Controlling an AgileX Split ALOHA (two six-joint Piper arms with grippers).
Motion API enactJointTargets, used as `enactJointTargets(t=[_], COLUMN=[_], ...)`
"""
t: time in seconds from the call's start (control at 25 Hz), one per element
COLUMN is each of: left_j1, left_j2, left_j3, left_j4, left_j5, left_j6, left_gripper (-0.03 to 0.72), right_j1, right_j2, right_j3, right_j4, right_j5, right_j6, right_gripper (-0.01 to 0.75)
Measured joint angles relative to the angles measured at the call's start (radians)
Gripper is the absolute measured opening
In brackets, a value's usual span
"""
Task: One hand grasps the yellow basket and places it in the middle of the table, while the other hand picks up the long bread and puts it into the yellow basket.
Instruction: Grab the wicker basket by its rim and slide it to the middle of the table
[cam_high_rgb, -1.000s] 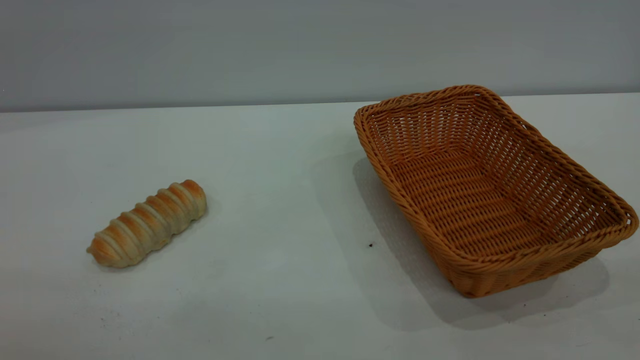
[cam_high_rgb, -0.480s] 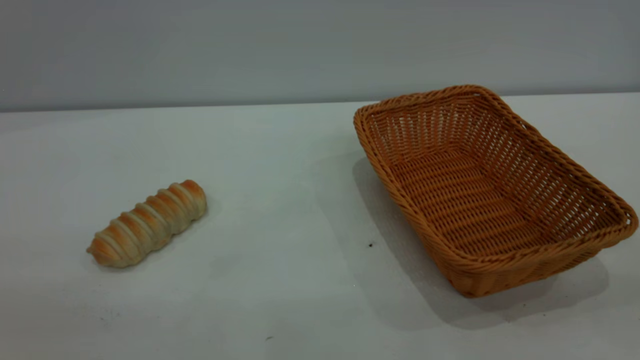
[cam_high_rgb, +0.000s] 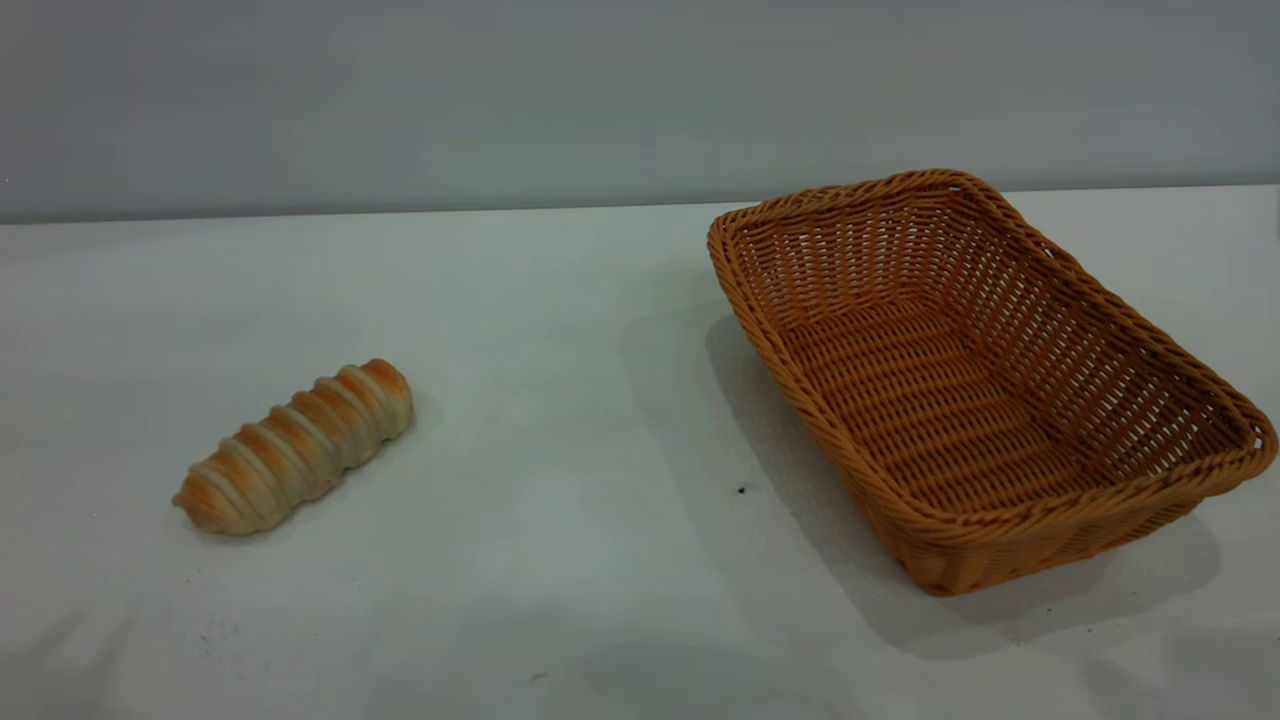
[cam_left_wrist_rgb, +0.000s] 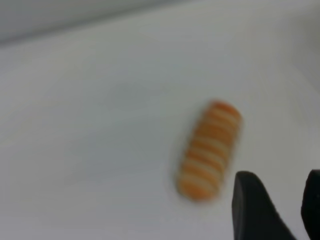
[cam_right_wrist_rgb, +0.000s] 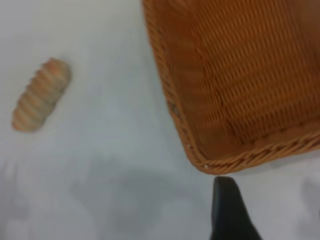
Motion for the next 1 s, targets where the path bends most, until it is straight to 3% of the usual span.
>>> enactJointTargets(t=[0.16,0.4,0.72,1.0], left_j1=[-0.006,-0.093,-0.177,-0.236], left_j2=[0.133,0.274,0.424,0.515], left_j3=[-0.107,-0.275,-0.384,-0.424], left_j4=[-0.044,-0.048,-0.049,-0.050], left_j5=[-0.087,-0.135,-0.207,-0.288], left_j6=[0.082,0.124,0.169,0.185], left_gripper=[0.326,0.328,0.328,0.328], right_j1=[0.000,-0.024,-0.239,-0.273], right_j2=[0.250,0.379,0.379,0.399], right_j3=[-0.006,-0.035,-0.039,-0.039], right_j4=[0.196,0.404,0.348,0.310], right_j5=[-0.083,-0.112,-0.007,0.021], right_j6=[-0.119,-0.257,-0.137,-0.045], right_gripper=[0.482,0.482,0.482,0.482])
